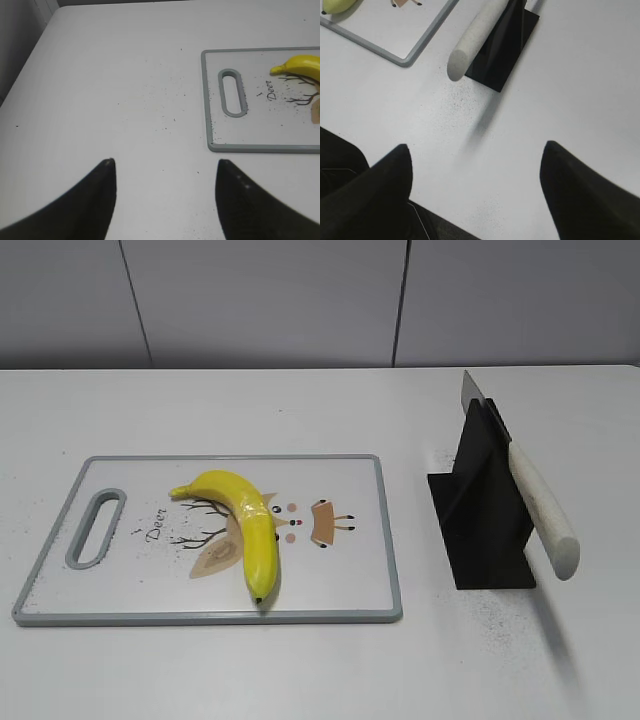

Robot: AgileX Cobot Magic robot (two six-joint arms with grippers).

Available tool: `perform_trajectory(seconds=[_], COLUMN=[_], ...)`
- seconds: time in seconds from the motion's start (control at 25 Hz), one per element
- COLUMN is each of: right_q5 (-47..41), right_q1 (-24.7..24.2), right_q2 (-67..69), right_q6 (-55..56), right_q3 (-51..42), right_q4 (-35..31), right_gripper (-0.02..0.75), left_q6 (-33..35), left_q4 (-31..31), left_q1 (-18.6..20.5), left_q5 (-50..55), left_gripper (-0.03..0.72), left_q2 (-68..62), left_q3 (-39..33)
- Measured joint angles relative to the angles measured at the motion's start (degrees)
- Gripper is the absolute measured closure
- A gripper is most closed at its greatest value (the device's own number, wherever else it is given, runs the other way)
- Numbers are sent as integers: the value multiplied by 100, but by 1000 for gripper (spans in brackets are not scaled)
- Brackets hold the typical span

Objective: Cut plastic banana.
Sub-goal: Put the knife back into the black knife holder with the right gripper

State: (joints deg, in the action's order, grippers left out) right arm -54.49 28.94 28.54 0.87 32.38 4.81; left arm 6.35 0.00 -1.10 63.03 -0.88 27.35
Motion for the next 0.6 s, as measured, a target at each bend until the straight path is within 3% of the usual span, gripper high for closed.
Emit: perform_trajectory(seconds=[0.2, 0.6], right_q5=[-441, -499], right_q1=[0, 0], right_q2=[-1182, -2743], right_q6=[-13, -13], right_q3=[-336, -374], right_q4=[-29, -119], right_gripper=[141, 144], left_q6=[0, 0], left_q4=[0, 0], left_q1=[0, 0], left_q5=[-5, -5], left_gripper=[103, 103], left_q2=[0, 0], left_q3=[0, 0])
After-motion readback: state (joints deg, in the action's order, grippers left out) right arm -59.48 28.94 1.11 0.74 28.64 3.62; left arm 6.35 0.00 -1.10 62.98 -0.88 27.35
